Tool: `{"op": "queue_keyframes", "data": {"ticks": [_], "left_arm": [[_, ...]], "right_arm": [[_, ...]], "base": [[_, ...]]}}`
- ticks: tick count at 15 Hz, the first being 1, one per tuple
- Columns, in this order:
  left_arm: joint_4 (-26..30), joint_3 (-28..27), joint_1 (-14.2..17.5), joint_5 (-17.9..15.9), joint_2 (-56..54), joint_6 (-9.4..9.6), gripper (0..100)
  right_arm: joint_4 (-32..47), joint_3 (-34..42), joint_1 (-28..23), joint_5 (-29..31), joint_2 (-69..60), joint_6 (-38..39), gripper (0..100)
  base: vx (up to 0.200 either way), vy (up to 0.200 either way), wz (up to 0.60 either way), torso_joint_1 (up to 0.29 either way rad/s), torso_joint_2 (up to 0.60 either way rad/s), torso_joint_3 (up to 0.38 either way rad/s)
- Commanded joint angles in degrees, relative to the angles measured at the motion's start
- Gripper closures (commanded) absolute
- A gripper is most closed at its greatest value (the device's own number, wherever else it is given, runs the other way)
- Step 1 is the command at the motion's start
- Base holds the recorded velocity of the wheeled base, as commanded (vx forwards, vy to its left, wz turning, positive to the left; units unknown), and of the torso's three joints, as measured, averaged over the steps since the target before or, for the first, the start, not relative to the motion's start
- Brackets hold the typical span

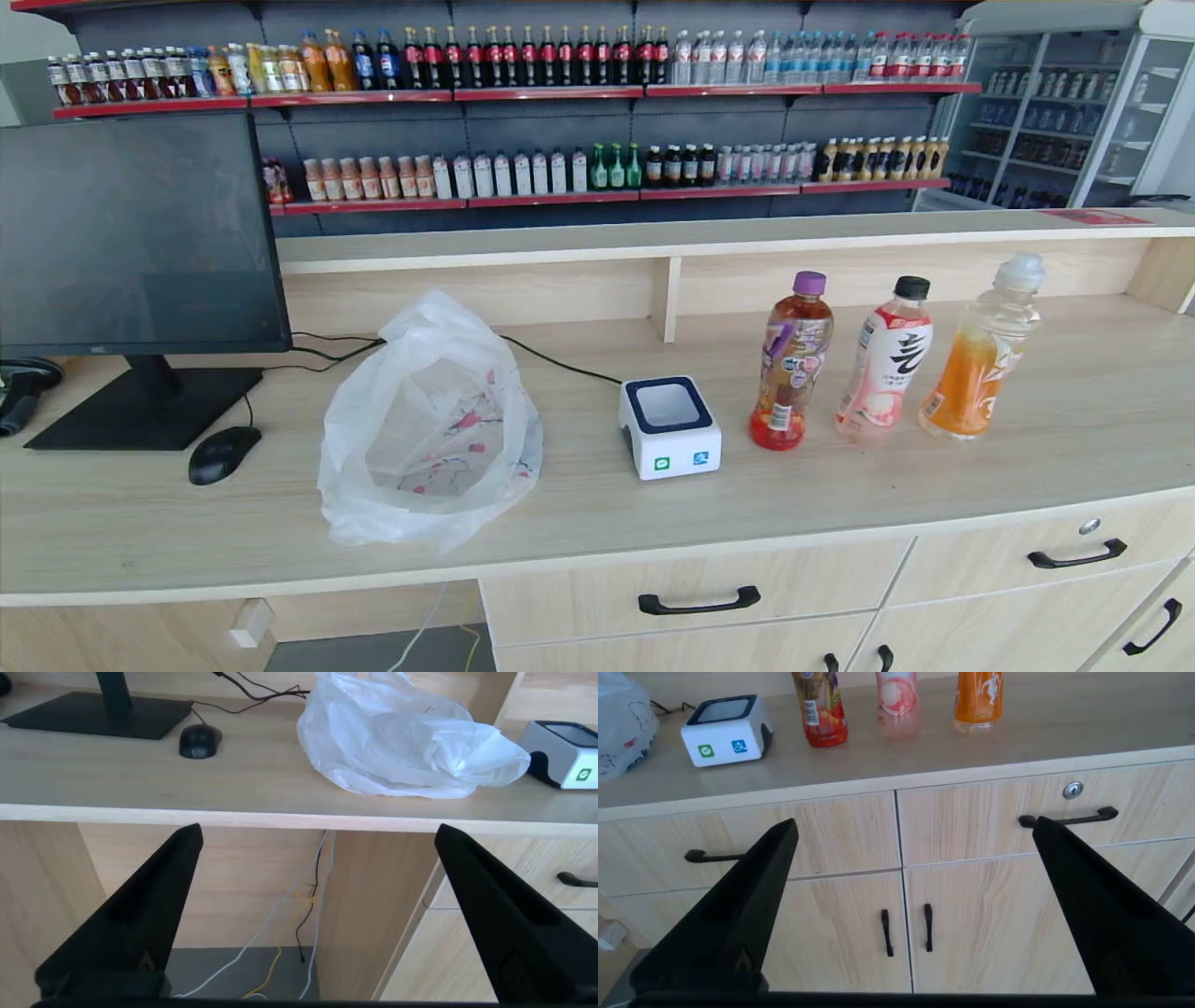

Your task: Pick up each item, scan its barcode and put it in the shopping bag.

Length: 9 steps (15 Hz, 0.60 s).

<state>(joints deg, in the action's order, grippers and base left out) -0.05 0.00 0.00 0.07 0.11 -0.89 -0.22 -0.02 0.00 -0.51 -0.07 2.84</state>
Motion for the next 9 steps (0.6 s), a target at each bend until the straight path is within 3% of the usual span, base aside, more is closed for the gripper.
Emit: {"op": "queue_keyframes", "data": {"ticks": [1, 8, 9], "left_arm": [[0.0, 0.0, 0.0, 0.0, 0.0, 0.01, 0], [0.0, 0.0, 0.0, 0.0, 0.0, 0.01, 0], [0.0, 0.0, 0.0, 0.0, 0.0, 0.01, 0]], "right_arm": [[0.0, 0.0, 0.0, 0.0, 0.1, 0.0, 0], [-0.9, -0.3, 0.1, -0.2, 0.1, -1.6, 0], [-0.3, -3.1, 0.1, -0.9, 0.2, -1.7, 0]], "base": [[0.0, 0.0, 0.0, 0.0, 0.0, 0.0], [0.0, 0.0, 0.0, 0.0, 0.0, 0.0], [0.0, 0.0, 0.0, 0.0, 0.0, 0.0]]}}
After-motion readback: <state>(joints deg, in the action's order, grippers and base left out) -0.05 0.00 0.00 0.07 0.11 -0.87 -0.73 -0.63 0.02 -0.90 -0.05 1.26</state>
